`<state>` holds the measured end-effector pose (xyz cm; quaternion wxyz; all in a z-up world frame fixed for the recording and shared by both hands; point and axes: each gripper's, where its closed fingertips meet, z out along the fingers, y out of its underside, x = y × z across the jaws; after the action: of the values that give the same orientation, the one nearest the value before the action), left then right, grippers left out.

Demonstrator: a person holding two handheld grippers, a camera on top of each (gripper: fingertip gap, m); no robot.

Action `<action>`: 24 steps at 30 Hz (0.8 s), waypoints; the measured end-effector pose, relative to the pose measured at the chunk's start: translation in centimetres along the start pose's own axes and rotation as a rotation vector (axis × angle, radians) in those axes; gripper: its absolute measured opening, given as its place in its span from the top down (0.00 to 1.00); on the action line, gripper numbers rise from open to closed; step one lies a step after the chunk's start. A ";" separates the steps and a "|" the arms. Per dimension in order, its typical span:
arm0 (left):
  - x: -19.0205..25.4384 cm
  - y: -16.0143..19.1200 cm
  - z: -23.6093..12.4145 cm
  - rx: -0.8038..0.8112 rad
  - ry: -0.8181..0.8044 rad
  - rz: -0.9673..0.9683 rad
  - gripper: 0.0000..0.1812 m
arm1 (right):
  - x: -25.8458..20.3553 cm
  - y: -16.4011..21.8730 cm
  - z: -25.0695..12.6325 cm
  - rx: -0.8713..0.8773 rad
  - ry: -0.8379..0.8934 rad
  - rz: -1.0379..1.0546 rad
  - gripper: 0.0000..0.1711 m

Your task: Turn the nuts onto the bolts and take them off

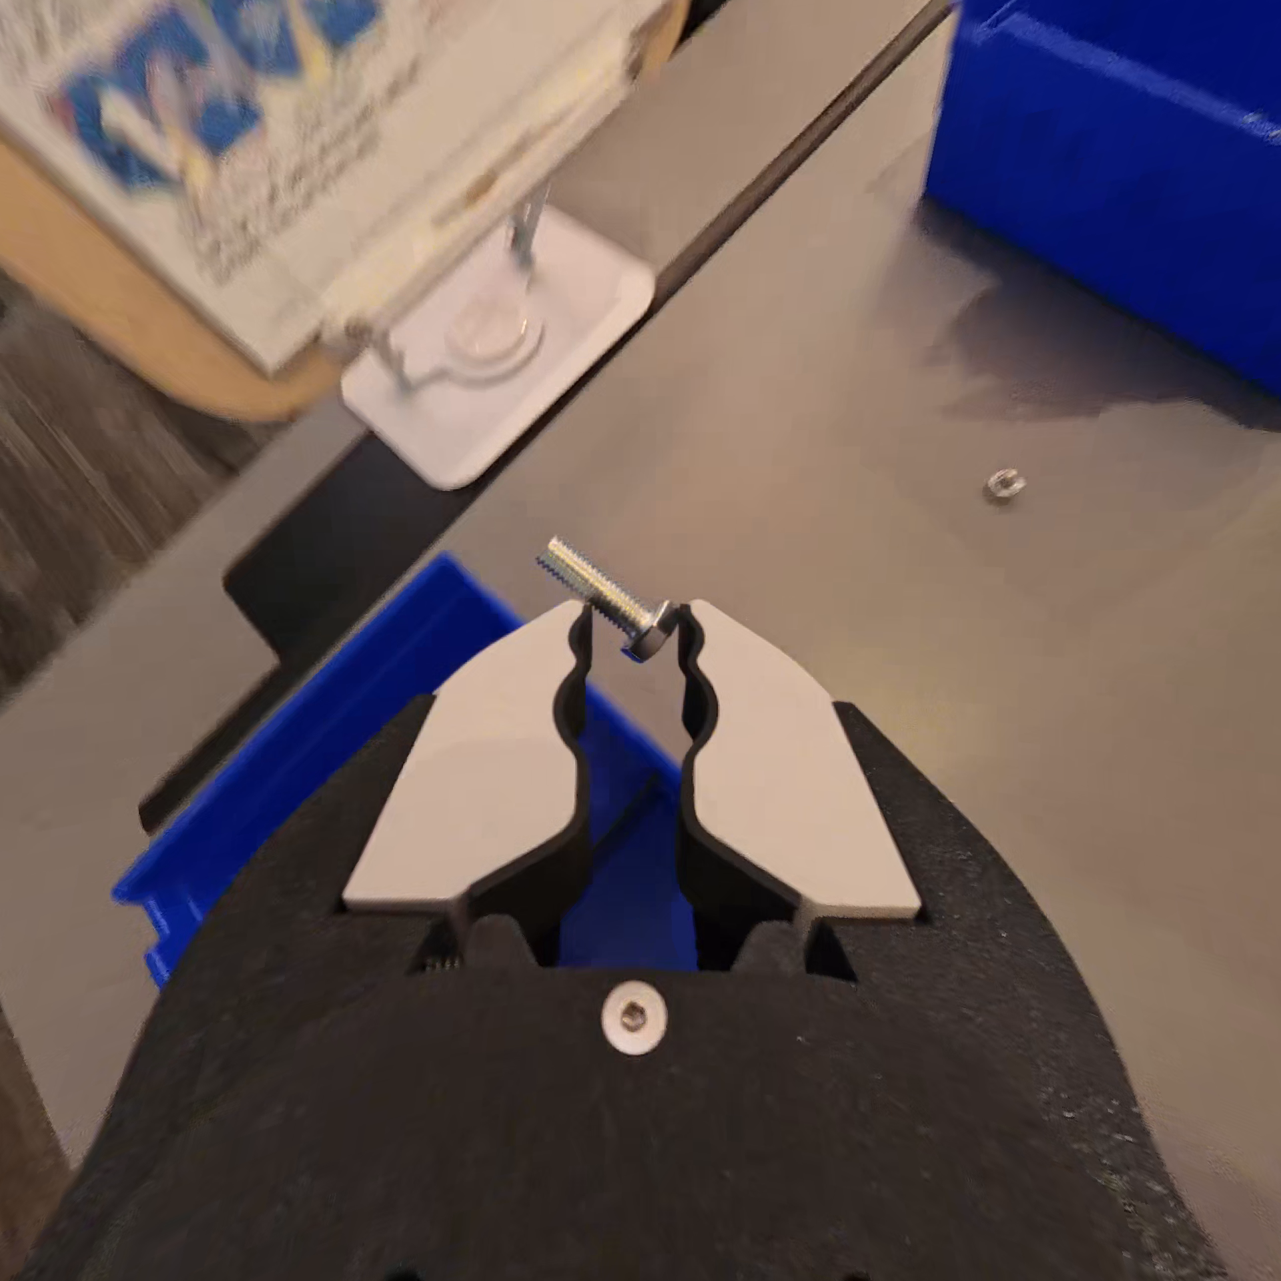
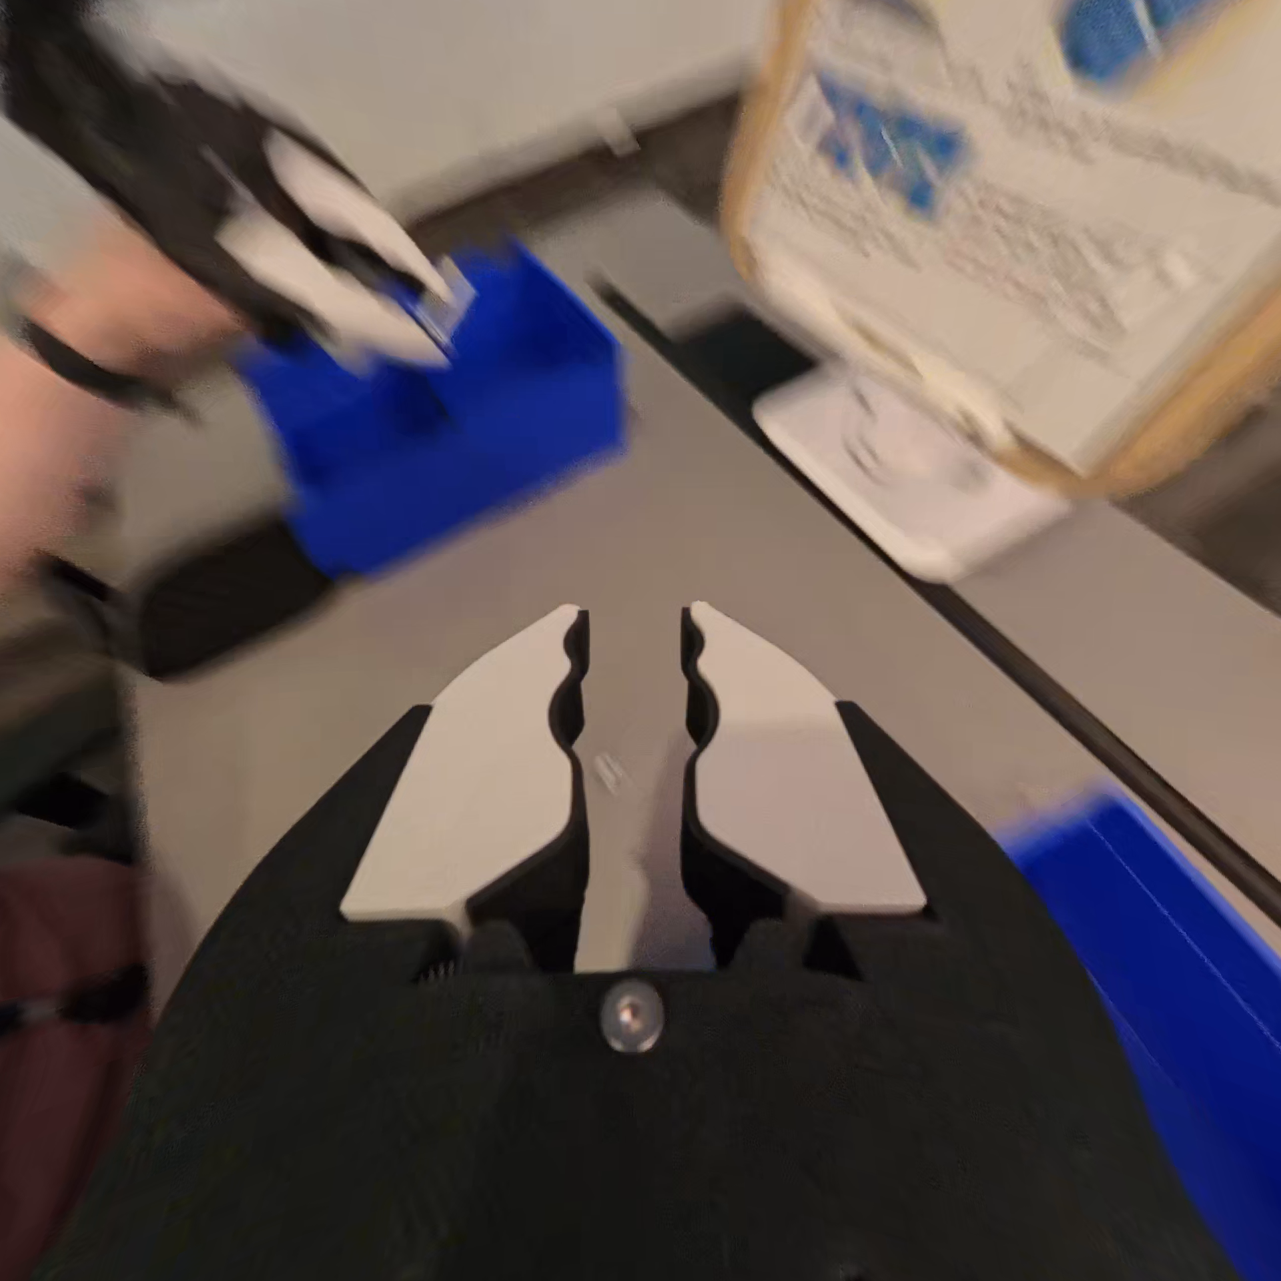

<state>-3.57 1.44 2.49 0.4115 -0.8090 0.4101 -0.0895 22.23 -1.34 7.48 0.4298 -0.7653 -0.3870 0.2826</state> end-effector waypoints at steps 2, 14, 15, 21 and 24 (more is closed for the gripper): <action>2.9 -2.4 -0.2 0.085 -0.015 0.079 0.87 | -3.4 -4.0 1.2 0.235 -0.217 0.078 0.85; 12.4 -8.1 1.8 0.228 -0.044 0.350 0.87 | -6.7 -4.5 8.7 0.307 -0.479 0.353 0.86; 12.5 -8.2 2.0 0.229 -0.043 0.352 0.87 | -7.0 -4.2 9.0 0.275 -0.492 0.351 0.85; 12.8 -8.5 2.5 0.252 -0.033 0.359 0.87 | -8.5 -3.4 9.6 0.212 -0.596 0.354 0.93; 12.5 -8.4 2.6 0.255 -0.044 0.358 0.87 | -8.2 -3.6 9.4 0.231 -0.613 0.346 0.94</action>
<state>10.74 -3.49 4.63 0.5287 -0.6664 0.5234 -0.0488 9.32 -2.90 6.98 0.3236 -0.6455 -0.3283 0.6090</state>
